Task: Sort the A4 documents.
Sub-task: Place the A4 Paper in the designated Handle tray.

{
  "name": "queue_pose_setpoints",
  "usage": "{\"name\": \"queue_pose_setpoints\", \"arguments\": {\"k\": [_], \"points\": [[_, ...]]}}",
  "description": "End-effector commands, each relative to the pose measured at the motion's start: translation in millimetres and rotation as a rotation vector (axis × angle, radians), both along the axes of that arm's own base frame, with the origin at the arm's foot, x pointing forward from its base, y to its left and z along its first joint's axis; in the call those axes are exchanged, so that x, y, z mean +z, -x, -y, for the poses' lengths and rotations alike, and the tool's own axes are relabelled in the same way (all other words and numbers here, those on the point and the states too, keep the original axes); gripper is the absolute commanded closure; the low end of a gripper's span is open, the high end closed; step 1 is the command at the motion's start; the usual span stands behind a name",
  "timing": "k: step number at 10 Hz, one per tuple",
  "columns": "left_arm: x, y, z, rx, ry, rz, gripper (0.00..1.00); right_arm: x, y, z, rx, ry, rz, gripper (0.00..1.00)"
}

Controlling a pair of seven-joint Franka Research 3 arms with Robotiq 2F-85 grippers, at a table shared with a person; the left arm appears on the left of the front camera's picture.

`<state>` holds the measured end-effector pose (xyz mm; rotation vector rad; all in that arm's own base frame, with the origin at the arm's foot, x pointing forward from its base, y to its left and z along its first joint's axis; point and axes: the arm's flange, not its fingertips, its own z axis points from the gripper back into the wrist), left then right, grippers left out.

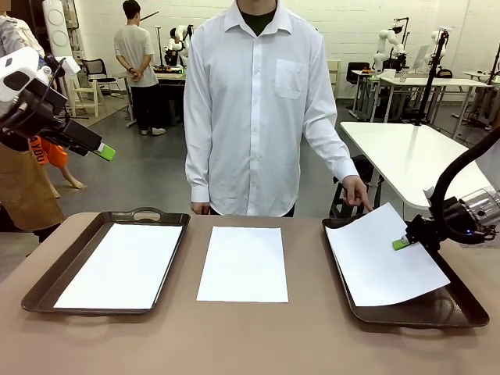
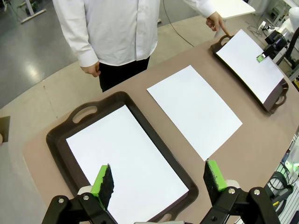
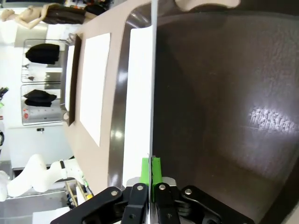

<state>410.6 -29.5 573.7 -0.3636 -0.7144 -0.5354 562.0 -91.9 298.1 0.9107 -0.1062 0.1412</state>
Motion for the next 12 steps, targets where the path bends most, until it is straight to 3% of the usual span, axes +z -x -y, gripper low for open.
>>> {"name": "queue_pose_setpoints", "arguments": {"k": [1, 3, 6, 7, 8, 9, 12], "points": [[0, 0, 1, 0.001, -0.005, 0.001, 0.0, 2, 7, -5, -0.006, 0.074, -0.029, 0.99], [0, 0, 1, 0.001, -0.005, 0.001, 0.0, 5, 6, -4, -0.003, 0.086, -0.031, 0.96], [0, 0, 1, 0.001, -0.005, 0.001, 0.0, 7, 8, -3, -0.023, 0.122, -0.024, 0.65], [0, 0, 1, 0.001, -0.005, 0.001, 0.0, 9, 9, -3, -0.04, 0.177, -0.013, 0.61], [0, 0, 1, 0.001, -0.005, 0.001, 0.0, 10, 10, -3, -0.047, 0.23, -0.009, 0.48], [0, 0, 1, 0.001, -0.005, 0.001, 0.0, 13, 12, -3, -0.057, 0.286, 0.004, 0.43], [0, 0, 1, 0.001, -0.005, 0.001, 0.0, 27, 14, 0, -0.102, 0.432, 0.046, 0.12]]}}
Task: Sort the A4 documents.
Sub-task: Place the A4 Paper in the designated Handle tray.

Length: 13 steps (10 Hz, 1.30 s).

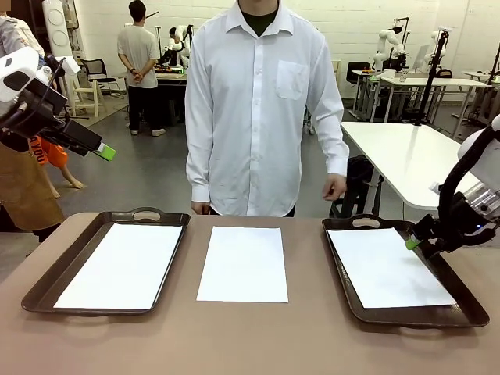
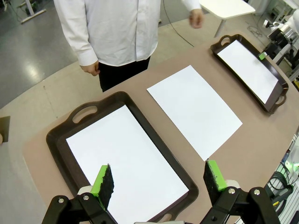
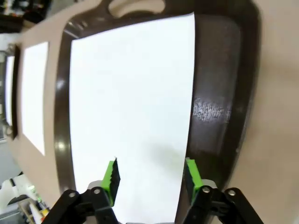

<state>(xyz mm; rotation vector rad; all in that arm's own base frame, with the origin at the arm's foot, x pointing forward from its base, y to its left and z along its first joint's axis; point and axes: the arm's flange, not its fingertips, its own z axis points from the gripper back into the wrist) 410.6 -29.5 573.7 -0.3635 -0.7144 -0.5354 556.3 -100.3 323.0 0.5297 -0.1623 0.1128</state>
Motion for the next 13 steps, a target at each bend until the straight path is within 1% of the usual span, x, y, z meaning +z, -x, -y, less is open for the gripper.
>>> {"name": "queue_pose_setpoints", "arguments": {"k": [1, 2, 3, 4, 5, 13], "points": [[-0.1, 0.4, 0.7, 0.001, -0.005, 0.001, 0.0, 5.9, 7.4, -7.2, -0.036, 0.06, -0.002, 0.07], [-0.1, 0.4, 0.7, 0.001, -0.005, 0.001, 0.0, 7.6, 6.8, -6.8, -0.041, 0.064, 0.002, 0.0], [-0.1, 0.4, 0.7, 0.001, -0.005, 0.001, 0.0, 9.3, 6.0, -8.0, -0.054, 0.056, -0.001, 0.0], [-0.1, 0.4, 0.7, 0.001, -0.005, 0.001, 0.0, 9.9, 4.6, -9.8, -0.08, 0.04, -0.02, 0.0], [-0.1, 0.4, 0.7, 0.001, -0.005, 0.001, 0.0, 10.7, 1.3, -1.9, -0.026, 0.043, 0.013, 0.0], [-0.1, 0.4, 0.7, 0.001, -0.005, 0.001, 0.0, 10.7, 1.3, -1.9, -0.026, 0.043, 0.013, 0.0]]}}
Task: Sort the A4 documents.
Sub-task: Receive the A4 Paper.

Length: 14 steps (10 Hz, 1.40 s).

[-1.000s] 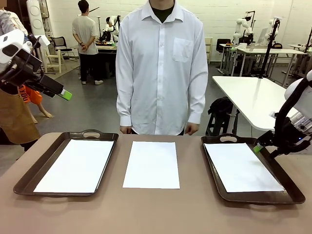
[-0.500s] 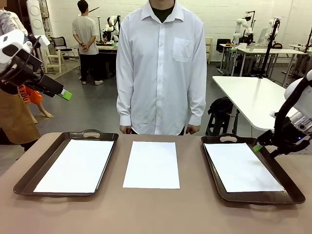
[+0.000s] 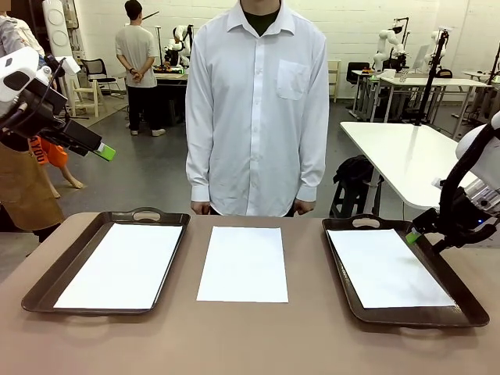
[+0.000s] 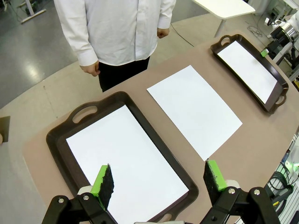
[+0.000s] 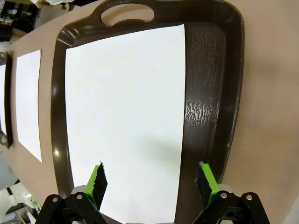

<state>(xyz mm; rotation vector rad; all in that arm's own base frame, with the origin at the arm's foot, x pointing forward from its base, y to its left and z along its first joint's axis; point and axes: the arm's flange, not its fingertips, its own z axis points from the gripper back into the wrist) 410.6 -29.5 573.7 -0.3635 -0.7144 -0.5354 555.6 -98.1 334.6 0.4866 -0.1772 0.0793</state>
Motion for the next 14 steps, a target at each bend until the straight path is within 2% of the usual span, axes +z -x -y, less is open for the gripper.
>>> {"name": "queue_pose_setpoints", "arguments": {"k": [1, 7, 8, 9, 10, 12, 14], "points": [[0, 0, 1, 0.001, -0.005, 0.001, 0.0, -1, 1, 0, 0.013, 0.003, 0.006, 0.0], [0, 0, 1, 0.001, -0.005, 0.001, 0.0, 0, 0, 0, 0.0, 0.0, 0.0, 0.0], [0, 0, 1, 0.001, -0.005, 0.001, 0.0, 27, 20, 11, 0.023, -0.032, 0.162, 0.0], [0, 0, 1, 0.001, -0.005, 0.001, 0.0, 68, 44, 17, 0.051, -0.051, 0.339, 0.0], [0, 0, 1, 0.001, -0.005, 0.001, 0.0, 98, 65, 24, 0.096, -0.119, 0.437, 0.0], [0, 0, 1, 0.001, -0.005, 0.001, 0.0, 135, 90, 34, 0.206, -0.203, 0.576, 0.0], [0, 0, 1, 0.001, -0.005, 0.001, 0.0, 166, 114, 36, 0.461, -0.274, 0.708, 0.0]]}}
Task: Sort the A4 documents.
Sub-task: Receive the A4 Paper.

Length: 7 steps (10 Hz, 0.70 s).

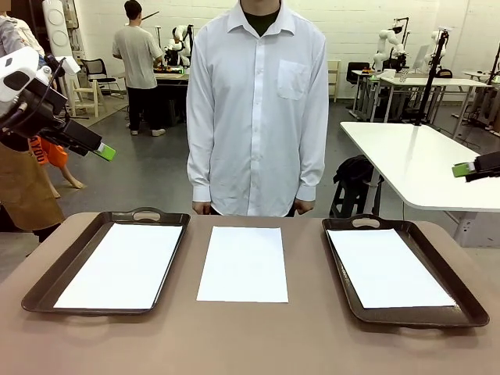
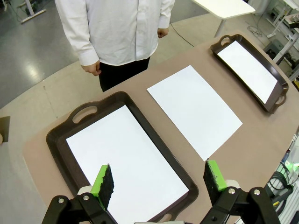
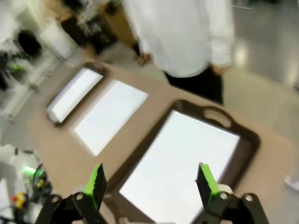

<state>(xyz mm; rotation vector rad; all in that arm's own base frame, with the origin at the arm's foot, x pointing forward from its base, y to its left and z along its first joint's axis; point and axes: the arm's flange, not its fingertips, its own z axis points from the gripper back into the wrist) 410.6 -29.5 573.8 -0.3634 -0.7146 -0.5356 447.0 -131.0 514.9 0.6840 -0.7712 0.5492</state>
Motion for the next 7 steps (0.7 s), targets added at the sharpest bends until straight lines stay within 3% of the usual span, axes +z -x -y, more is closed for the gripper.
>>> {"name": "queue_pose_setpoints", "arguments": {"k": [1, 4, 7], "points": [[0, 0, 1, 0.002, -0.005, 0.0, 0.0, -1, 15, 3, 0.217, -0.013, 0.101, 0.0], [0, 0, 1, 0.002, -0.005, 0.0, 0.0, 18, 55, -11, 0.361, 0.074, 0.275, 0.0], [0, 0, 1, 0.002, -0.005, 0.0, 0.0, 18, 61, -28, 0.413, 0.163, 0.256, 0.0]]}}
